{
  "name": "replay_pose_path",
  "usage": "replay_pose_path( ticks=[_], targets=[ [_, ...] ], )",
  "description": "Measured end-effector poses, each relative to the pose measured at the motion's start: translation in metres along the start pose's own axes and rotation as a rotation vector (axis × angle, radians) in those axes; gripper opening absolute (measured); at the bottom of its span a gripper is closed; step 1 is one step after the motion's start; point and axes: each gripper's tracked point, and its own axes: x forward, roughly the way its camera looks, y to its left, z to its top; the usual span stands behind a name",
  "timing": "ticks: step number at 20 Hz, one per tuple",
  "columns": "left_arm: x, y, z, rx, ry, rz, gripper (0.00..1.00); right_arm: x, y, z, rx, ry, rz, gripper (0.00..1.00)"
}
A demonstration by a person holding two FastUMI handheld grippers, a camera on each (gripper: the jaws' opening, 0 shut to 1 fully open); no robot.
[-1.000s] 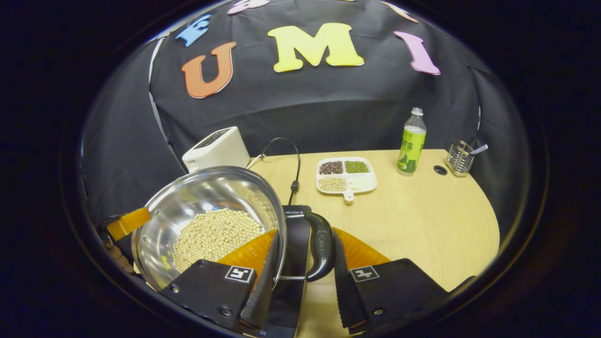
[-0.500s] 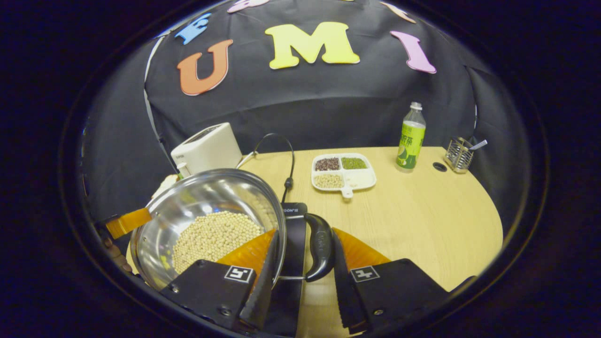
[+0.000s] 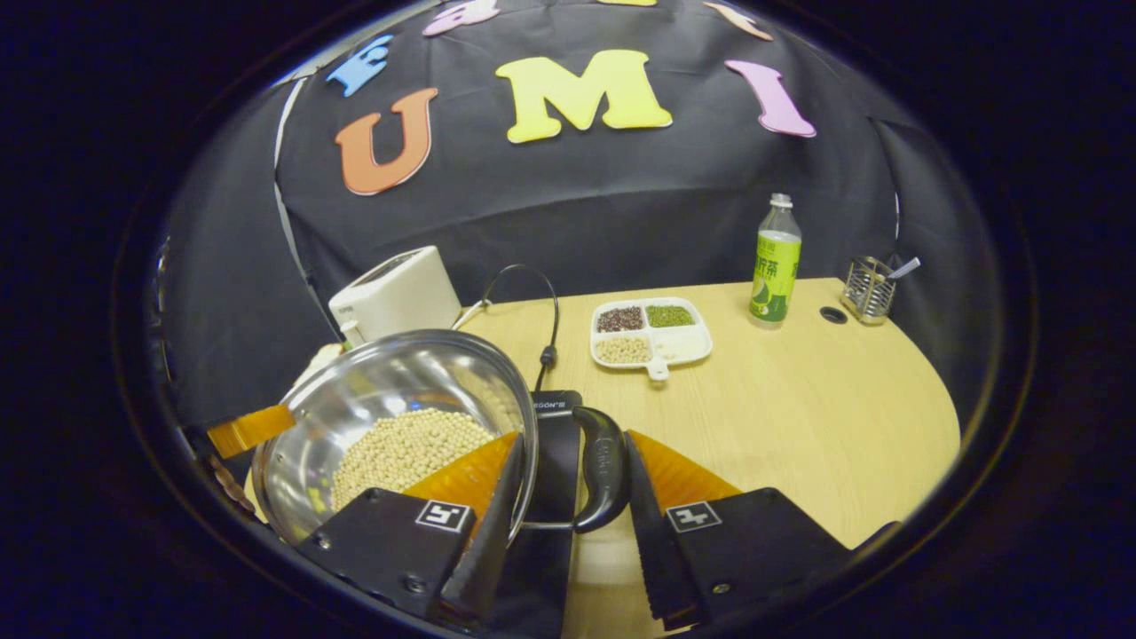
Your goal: First push the handle of the pot to place it horizontally, then grasp the pot with both hands and set it on the induction cooktop.
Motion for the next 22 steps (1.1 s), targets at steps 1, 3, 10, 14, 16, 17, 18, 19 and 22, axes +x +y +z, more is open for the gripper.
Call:
replay_pose_path(
  ticks=[1, 3, 10, 14, 16, 17, 18, 19, 22],
  targets=[
    [-0.002, 0.004, 0.003, -0.004, -0.014, 0.007, 0.76, -0.004, -0.001, 0.006, 0.011, -0.034, 0.014, 0.70],
    [-0.013, 0.006, 0.007, -0.008, -0.042, 0.020, 0.85, -0.019, -0.005, 0.014, 0.016, -0.078, 0.025, 0.69],
    [-0.072, -0.017, 0.016, 0.012, -0.122, 0.019, 0.95, -0.084, -0.014, 0.019, -0.059, -0.159, 0.088, 0.92],
    [-0.111, -0.042, 0.013, 0.059, -0.165, 0.008, 0.96, -0.124, -0.021, 0.011, -0.101, -0.184, 0.108, 0.97],
    [-0.130, -0.056, 0.013, 0.067, -0.190, -0.001, 0.95, -0.145, -0.030, 0.011, -0.128, -0.209, 0.096, 0.96],
    [-0.139, -0.063, 0.012, 0.069, -0.202, -0.007, 0.95, -0.157, -0.035, 0.011, -0.137, -0.223, 0.089, 0.98],
    [-0.149, -0.070, 0.012, 0.071, -0.213, -0.011, 0.96, -0.169, -0.039, 0.011, -0.141, -0.235, 0.087, 0.97],
    [-0.159, -0.074, 0.010, 0.075, -0.233, -0.014, 0.95, -0.180, -0.042, 0.012, -0.147, -0.252, 0.083, 0.96],
    [-0.190, -0.092, 0.015, 0.082, -0.286, -0.025, 0.95, -0.217, -0.051, 0.018, -0.187, -0.308, 0.051, 0.98]
  ],
)
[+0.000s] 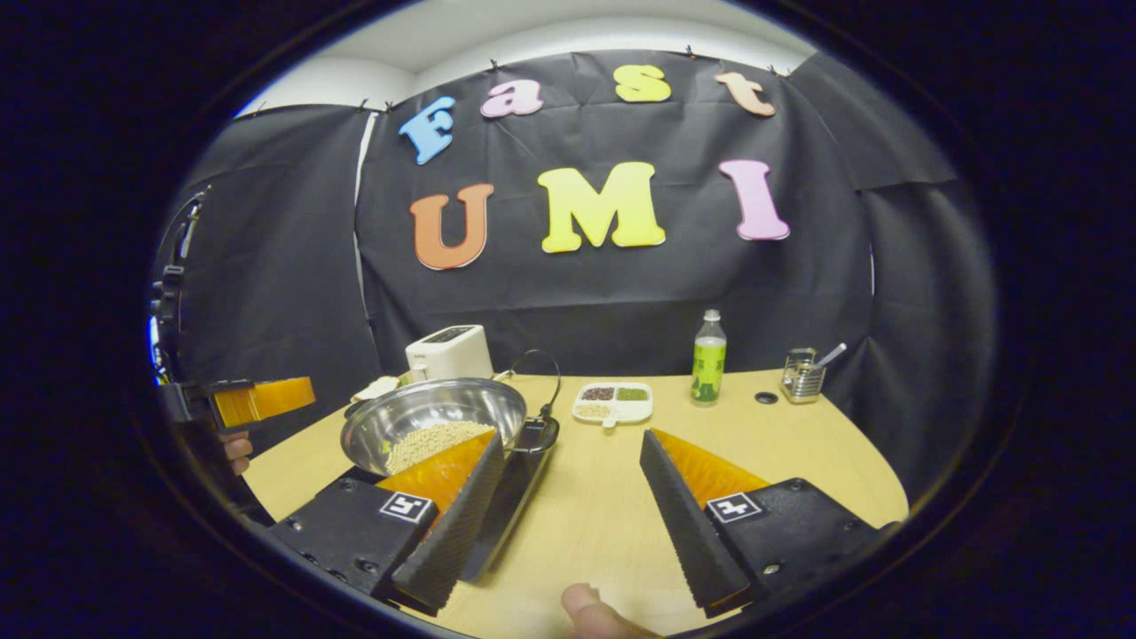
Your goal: First push the handle of the pot to place it horizontally, then grasp the pot with both hands and set it on the induction cooktop.
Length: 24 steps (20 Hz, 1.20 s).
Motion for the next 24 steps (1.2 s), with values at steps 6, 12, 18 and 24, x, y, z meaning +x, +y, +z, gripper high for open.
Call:
replay_pose_path(
  ticks=[6, 12, 18, 24],
  targets=[
    [-0.061, -0.029, 0.042, -0.004, -0.112, -0.038, 0.95, -0.073, -0.016, 0.040, -0.073, -0.116, -0.054, 0.97],
    [-0.117, -0.065, 0.071, -0.001, -0.198, -0.086, 0.95, -0.149, -0.048, 0.086, -0.108, -0.240, -0.166, 0.97],
    [-0.154, -0.085, 0.083, 0.070, -0.249, -0.106, 0.95, -0.200, -0.076, 0.108, -0.093, -0.282, -0.234, 0.97],
    [-0.169, -0.095, 0.058, 0.073, -0.237, -0.131, 1.00, -0.229, -0.100, 0.105, -0.169, -0.325, -0.325, 0.98]
  ],
)
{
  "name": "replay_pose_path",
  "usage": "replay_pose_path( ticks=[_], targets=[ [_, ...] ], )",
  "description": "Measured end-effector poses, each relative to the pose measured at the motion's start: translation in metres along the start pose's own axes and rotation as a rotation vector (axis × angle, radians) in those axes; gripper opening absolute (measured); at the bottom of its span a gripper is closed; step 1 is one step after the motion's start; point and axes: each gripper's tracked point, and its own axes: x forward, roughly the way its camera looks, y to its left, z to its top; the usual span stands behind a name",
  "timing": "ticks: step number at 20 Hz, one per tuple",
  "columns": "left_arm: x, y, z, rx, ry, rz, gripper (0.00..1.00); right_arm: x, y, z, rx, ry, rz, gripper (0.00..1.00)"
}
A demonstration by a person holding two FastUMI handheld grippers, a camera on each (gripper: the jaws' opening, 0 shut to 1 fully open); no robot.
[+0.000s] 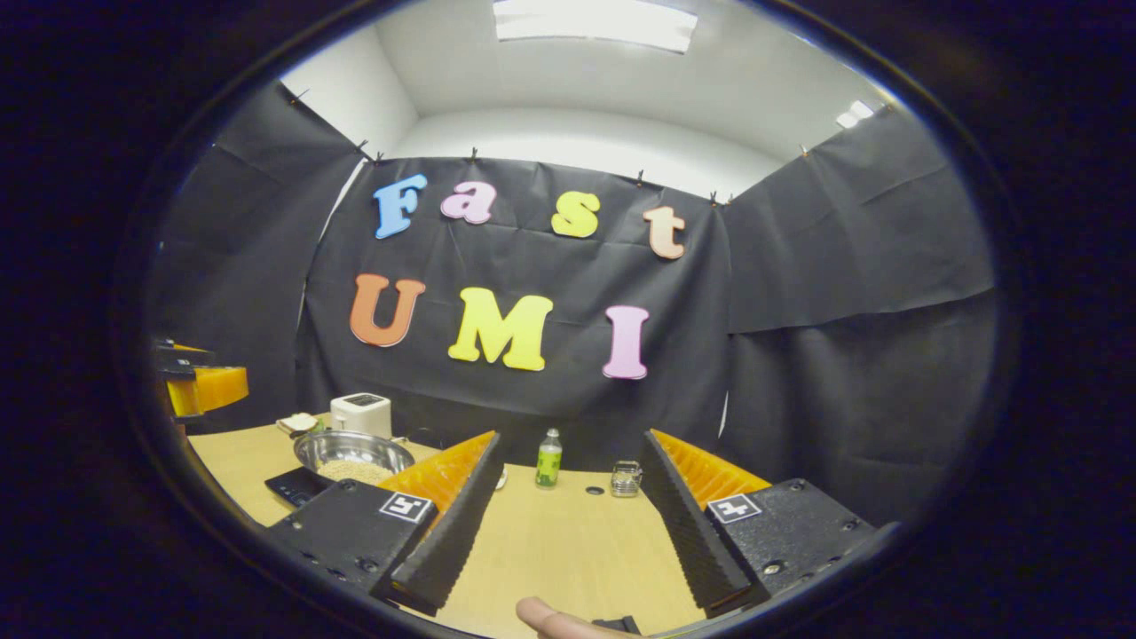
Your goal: First push the handle of the pot to place it horizontally, then grasp the pot with both hands and set it on the induction cooktop.
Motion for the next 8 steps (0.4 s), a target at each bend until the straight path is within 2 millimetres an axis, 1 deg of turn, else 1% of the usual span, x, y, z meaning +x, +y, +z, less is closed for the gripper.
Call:
replay_pose_path(
  ticks=[1, 3, 6, 8],
  targets=[
    [0.000, 0.001, -0.003, 0.004, 0.003, 0.000, 0.95, -0.002, 0.001, 0.001, 0.003, -0.008, 0.003, 0.98],
    [0.001, 0.003, -0.003, 0.008, -0.012, -0.005, 0.95, -0.007, 0.001, 0.003, 0.026, -0.034, 0.015, 0.97],
    [0.005, 0.013, -0.004, -0.008, -0.030, 0.011, 0.95, -0.010, -0.013, 0.007, 0.078, -0.085, -0.021, 0.99],
    [0.007, 0.018, -0.009, -0.022, -0.019, 0.013, 0.95, -0.008, -0.020, 0.003, 0.076, -0.092, -0.039, 0.99]
  ],
)
